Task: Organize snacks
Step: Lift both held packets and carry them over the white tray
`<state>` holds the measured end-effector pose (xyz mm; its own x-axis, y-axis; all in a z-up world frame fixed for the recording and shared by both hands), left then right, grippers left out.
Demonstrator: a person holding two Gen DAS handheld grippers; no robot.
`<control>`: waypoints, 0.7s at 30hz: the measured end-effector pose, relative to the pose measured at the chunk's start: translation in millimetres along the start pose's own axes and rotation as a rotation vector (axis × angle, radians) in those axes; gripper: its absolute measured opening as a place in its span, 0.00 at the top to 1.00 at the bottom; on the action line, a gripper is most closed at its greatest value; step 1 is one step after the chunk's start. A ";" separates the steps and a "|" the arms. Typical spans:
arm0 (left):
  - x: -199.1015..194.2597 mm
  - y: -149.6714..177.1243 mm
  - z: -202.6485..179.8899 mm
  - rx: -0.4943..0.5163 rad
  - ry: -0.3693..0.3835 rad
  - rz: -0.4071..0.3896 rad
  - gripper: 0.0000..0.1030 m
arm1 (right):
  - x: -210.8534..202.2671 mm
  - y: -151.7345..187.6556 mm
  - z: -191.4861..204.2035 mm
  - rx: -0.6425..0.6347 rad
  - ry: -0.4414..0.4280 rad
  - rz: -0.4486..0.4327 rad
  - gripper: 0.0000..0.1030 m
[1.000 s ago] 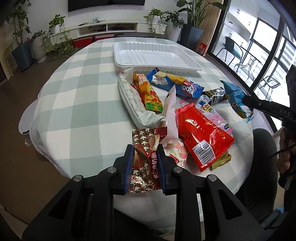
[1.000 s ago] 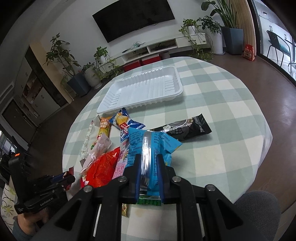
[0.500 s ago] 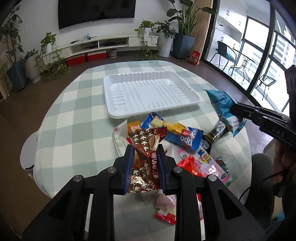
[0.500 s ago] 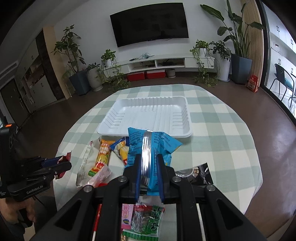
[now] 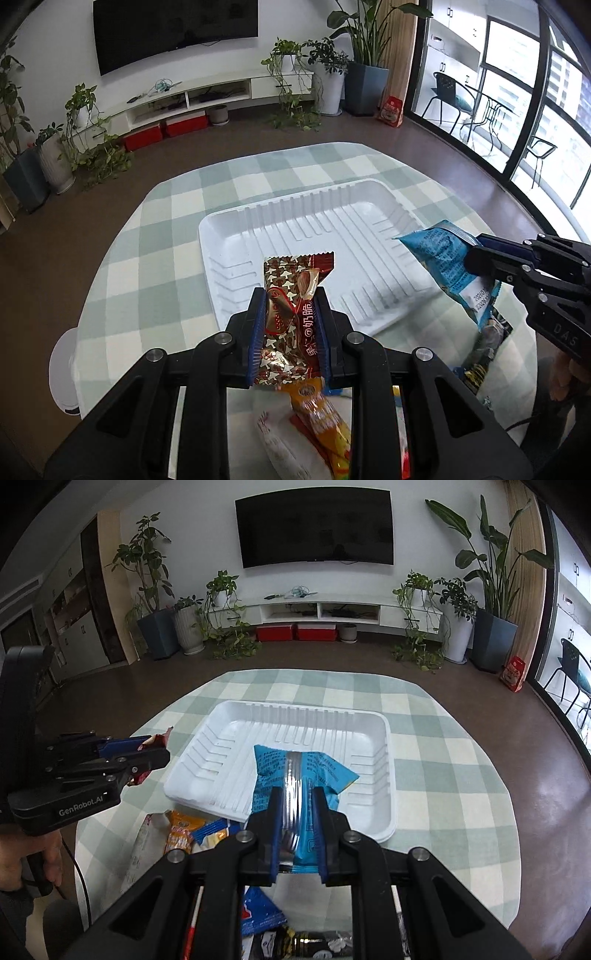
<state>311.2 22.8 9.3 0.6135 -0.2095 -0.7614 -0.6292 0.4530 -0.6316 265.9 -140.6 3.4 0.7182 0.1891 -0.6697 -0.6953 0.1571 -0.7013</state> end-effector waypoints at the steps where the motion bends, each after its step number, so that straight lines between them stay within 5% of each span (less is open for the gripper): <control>1: 11.0 -3.3 3.9 -0.005 0.008 0.007 0.78 | 7.8 -3.9 -0.9 0.002 0.000 0.009 0.85; 11: 92.5 -16.0 12.9 0.001 0.045 0.065 0.78 | 74.4 -21.3 -19.7 0.059 -0.021 0.103 0.85; 21: 116.2 -13.5 7.2 -0.004 0.073 0.087 0.78 | 103.4 -15.6 -35.7 0.203 -0.151 0.206 0.85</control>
<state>394.4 -1.4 -69.6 0.5197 -0.2322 -0.8222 -0.6810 0.4685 -0.5628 351.9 -158.1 -63.6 0.5604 0.3766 -0.7377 -0.8277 0.2881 -0.4817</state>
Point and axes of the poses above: each gripper's, at about its wrist camera, not at the fingertips, and x roughly the way its jaws point, z to its left, y to its underside, the point moved 6 cm from there along x, roughly the way its jaws point, and after that the axes turned 14 degrees about x, right-handed, at the moved point
